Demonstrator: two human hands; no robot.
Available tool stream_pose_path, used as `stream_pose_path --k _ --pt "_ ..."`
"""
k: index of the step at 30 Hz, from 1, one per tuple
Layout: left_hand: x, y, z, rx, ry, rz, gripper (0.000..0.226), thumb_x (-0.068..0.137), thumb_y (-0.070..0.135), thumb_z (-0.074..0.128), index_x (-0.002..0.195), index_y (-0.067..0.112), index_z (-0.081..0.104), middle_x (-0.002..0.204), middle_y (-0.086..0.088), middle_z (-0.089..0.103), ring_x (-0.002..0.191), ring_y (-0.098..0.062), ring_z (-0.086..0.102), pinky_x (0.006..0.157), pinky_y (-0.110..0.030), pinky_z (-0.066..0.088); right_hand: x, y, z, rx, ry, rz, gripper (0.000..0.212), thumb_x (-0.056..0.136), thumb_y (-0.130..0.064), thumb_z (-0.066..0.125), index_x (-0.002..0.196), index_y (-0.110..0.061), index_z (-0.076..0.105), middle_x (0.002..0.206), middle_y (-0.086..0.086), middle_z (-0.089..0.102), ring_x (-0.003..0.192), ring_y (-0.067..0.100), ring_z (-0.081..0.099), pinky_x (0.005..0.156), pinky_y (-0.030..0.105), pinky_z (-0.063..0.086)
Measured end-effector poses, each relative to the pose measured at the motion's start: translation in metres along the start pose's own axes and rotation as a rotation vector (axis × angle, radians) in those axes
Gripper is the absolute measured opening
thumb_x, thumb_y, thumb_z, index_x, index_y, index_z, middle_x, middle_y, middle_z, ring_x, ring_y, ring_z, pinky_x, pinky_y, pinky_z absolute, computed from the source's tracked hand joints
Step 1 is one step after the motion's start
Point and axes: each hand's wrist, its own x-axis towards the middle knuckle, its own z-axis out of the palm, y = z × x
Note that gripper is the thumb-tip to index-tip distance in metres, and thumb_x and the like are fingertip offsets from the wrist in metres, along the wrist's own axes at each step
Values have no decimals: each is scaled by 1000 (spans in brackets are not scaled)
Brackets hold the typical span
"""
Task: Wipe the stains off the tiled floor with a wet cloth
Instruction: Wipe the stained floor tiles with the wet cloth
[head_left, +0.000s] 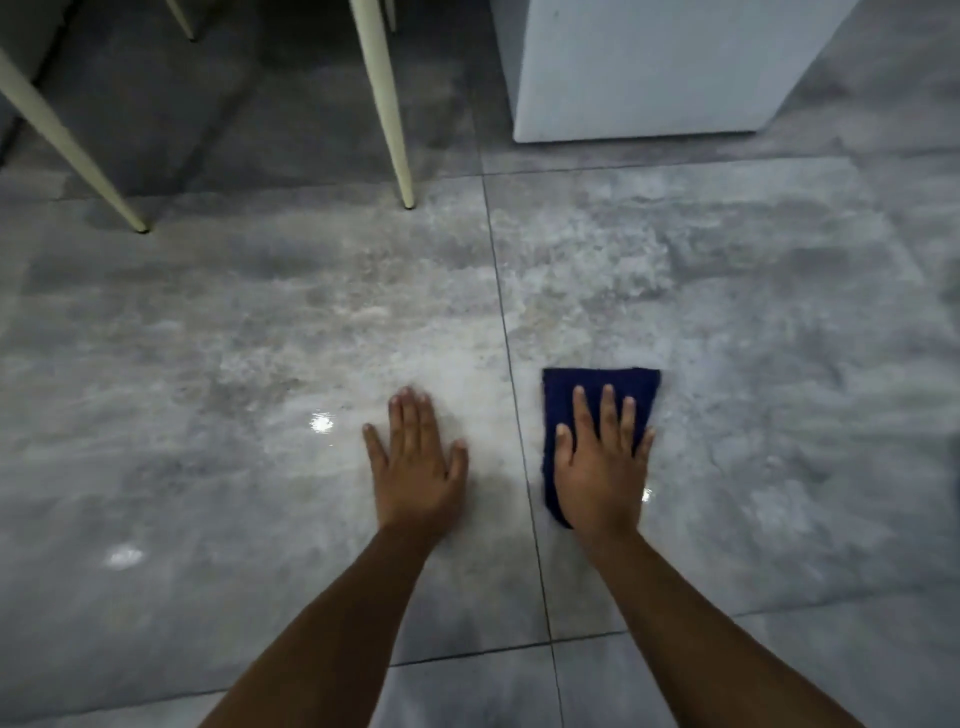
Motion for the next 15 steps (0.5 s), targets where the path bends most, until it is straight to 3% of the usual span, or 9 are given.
stream_pose_path --k 4,7,10,15 --pt "-1 15 11 61 52 -22 75 90 53 8 151 14 -12 159 -3 -18 145 -14 -23 113 -46 -23 -53 37 -7 31 70 214 57 98 -45 21 149 -21 33 155 12 29 144 34 21 111 59 21" --pt "0 14 11 75 59 -34 76 91 52 11 152 13 -9 161 -4 -14 145 -14 -21 114 -48 -20 -90 19 -3 30 35 95 56 99 -45 20 147 -22 36 155 11 30 144 33 23 113 57 18" --pt "0 17 9 81 50 -33 77 90 53 11 152 13 -9 161 -4 -14 146 -15 -20 115 -48 -17 -66 27 -6 44 19 -57 53 98 -41 27 145 -23 42 152 10 35 142 32 28 113 56 18" --pt "1 21 4 103 -28 -42 78 88 53 6 151 11 -11 160 -7 -16 146 -18 -20 114 -50 -15 -42 84 -19 107 78 63 48 98 -37 31 139 -21 50 149 9 41 139 32 34 110 53 25"
